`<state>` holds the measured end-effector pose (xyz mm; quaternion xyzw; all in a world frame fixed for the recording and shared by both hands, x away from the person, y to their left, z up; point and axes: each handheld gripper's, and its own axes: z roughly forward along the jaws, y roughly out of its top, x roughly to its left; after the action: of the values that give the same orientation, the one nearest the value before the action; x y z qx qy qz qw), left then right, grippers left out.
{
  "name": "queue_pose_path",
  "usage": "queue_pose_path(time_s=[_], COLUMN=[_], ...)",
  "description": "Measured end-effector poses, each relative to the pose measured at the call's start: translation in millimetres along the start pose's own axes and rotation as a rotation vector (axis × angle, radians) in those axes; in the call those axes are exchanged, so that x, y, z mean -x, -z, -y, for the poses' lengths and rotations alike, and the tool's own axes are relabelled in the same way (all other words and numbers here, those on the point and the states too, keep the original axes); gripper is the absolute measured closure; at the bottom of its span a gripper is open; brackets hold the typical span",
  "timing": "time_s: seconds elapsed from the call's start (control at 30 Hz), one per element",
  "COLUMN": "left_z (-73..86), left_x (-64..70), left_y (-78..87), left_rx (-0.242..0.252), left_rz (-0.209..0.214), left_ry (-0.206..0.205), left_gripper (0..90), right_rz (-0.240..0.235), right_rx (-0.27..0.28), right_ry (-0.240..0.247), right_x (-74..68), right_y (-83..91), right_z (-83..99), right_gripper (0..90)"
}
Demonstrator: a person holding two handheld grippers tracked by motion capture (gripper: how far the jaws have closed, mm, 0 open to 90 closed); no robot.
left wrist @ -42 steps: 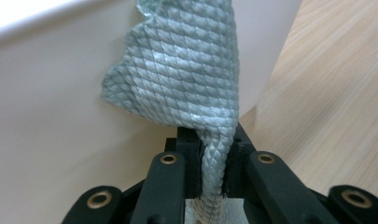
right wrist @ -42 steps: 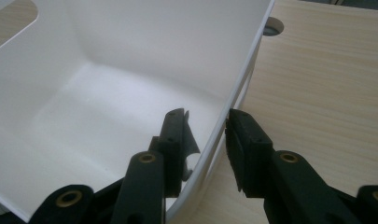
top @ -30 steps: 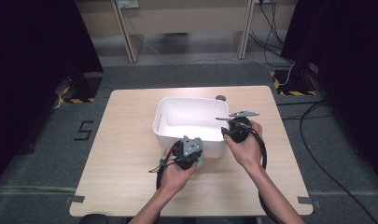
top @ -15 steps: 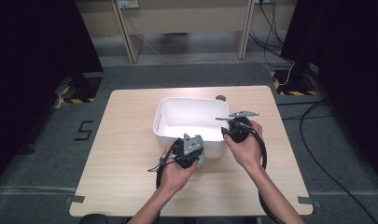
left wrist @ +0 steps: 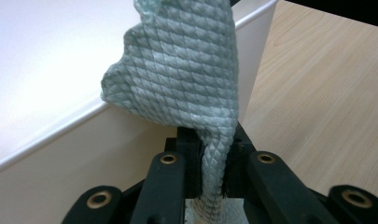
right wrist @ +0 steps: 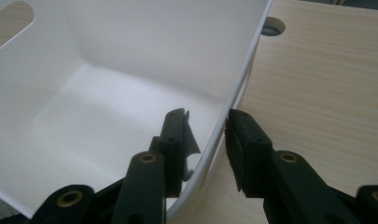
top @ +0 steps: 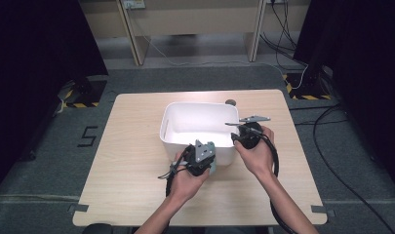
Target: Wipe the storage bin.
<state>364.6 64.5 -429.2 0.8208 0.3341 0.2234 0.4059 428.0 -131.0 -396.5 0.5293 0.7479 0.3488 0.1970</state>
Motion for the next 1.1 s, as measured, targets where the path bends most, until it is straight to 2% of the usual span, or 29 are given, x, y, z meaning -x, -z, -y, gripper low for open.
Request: queue_pose_path(time_s=[1.1], left_z=[11.7], left_x=[3.2], left_y=[-15.3], left_rx=[-0.027], left_rz=[0.010], left_ry=[-0.006], left_gripper=[80.8], right_rz=[-0.006], right_rx=[0.002], right_ry=[-0.005], right_x=[-0.1], right_y=[0.2], right_z=[0.3], right_gripper=[68.2])
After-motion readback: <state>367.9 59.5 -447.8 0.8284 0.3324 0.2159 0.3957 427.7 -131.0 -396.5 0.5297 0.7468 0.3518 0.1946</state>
